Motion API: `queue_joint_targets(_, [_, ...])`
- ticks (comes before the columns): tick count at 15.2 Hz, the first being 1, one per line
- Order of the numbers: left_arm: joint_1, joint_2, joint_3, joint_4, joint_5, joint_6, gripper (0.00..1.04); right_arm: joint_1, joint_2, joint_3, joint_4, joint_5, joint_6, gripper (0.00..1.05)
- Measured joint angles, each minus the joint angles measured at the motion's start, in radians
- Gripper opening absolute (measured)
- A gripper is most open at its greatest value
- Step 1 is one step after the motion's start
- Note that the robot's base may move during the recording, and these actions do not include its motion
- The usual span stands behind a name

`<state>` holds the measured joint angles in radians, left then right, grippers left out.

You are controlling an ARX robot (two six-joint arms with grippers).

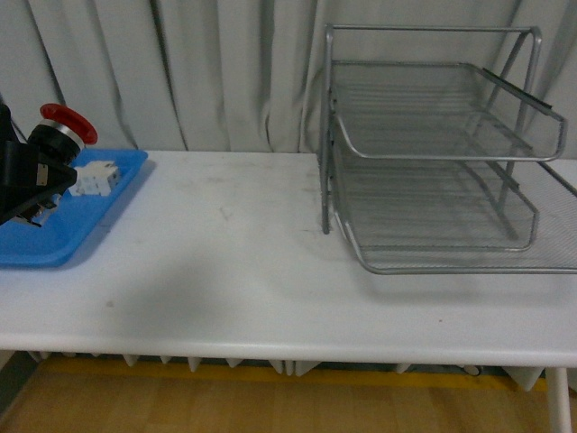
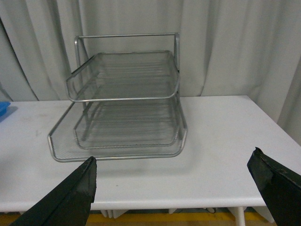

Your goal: Place button on rack with both arms

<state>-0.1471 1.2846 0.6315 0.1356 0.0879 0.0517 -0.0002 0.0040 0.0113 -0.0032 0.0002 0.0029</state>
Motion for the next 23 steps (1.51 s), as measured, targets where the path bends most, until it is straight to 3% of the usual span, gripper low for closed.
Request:
queue_joint_targets(8, [-0.027, 0.006, -0.005, 0.008, -0.006, -0.002, 0.36, 0.0, 0.0, 0.0, 0.001, 0.0, 0.0, 0.98])
queue_joint_targets(12, [-0.107, 0.069, 0.047, 0.003, -0.029, -0.019, 0.36, 0.0, 0.0, 0.0, 0.001, 0.003, 0.0, 0.98])
queue_joint_targets(19, [-0.343, 0.512, 0.527, -0.116, -0.061, 0.028, 0.36, 0.0, 0.0, 0.0, 0.0, 0.003, 0.0, 0.98])
queue_joint_targets(23, [-0.362, 0.709, 0.741, -0.227, -0.062, 0.059, 0.36, 0.0, 0.0, 0.0, 0.0, 0.003, 0.0, 0.98])
